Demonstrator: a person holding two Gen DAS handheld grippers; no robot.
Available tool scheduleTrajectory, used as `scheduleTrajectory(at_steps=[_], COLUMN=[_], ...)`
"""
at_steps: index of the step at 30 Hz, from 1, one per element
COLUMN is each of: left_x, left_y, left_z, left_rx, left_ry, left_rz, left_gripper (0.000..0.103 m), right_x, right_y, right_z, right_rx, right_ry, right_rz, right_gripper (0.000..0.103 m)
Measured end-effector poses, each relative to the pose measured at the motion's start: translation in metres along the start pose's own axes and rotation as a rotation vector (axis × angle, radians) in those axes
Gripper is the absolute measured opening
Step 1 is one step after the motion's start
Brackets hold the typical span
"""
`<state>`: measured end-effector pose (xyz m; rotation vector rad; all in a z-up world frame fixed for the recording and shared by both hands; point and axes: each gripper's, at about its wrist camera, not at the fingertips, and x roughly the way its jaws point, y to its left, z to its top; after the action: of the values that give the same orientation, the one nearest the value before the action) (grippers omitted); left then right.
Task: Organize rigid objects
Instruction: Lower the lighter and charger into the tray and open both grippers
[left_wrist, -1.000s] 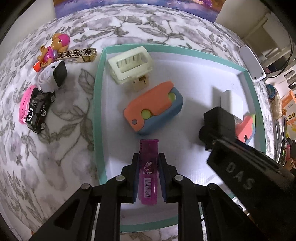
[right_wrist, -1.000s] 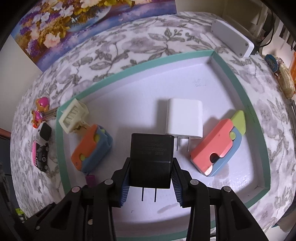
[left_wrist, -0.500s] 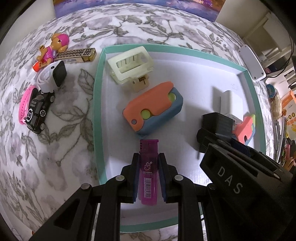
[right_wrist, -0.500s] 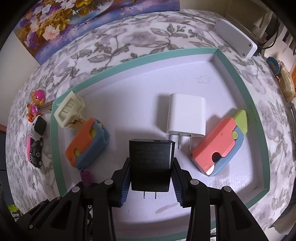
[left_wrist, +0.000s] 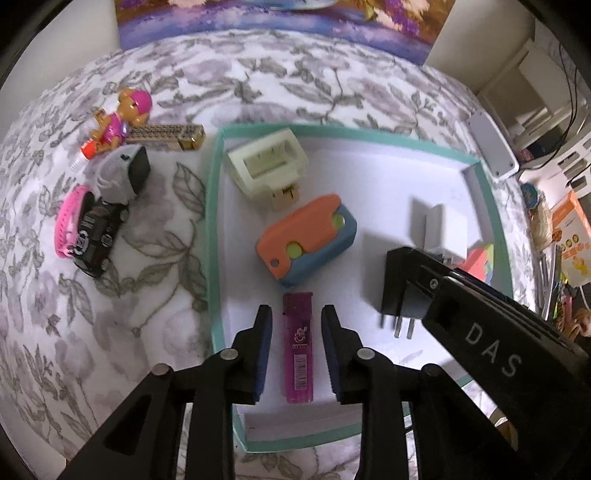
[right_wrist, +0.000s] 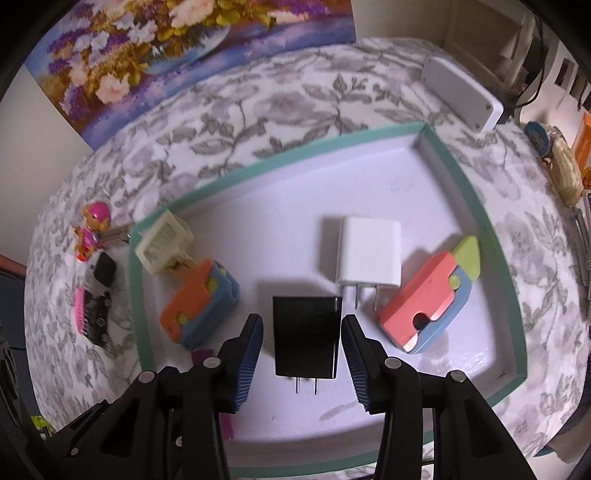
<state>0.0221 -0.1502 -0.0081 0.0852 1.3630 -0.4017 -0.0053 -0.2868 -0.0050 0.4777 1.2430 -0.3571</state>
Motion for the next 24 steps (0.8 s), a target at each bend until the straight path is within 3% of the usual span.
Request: scheduleTrajectory(at_steps=[7, 11, 19, 21, 24], left_x=[-0.012, -0.018, -0.023, -0.023, -0.021], left_y=[0.031, 0.051, 0.085, 0.09, 0.093], left_z=[0.004, 0.006, 0.003, 0.002, 0.003], left_rx=[-0.095, -0.17, -0.294, -0.309, -0.318], left_ry=[-0.039, -0.065, -0.073, -0.07, -0.068], left_rz=[0.008, 0.04, 0.069, 0.078, 0.089], left_gripper=[0.039, 0.05, 0.061, 0.061, 0.062], right_x=[-0.007, -0.007, -0.006, -0.005, -0.003], right_y=[-0.006, -0.007, 0.003, 0.004, 0.003], right_z=[0.0, -0.001, -0.001, -0.001, -0.002], right_rx=[0.032, 0.033, -0.009, -0.007, -0.006], right_ry=[-0.017, -0.021, -0.028, -0.028, -0.022], right_rz=[0.008, 0.003, -0.02, -0.038, -0.048], right_gripper=[0.048, 0.049, 0.064, 0.073, 0.077])
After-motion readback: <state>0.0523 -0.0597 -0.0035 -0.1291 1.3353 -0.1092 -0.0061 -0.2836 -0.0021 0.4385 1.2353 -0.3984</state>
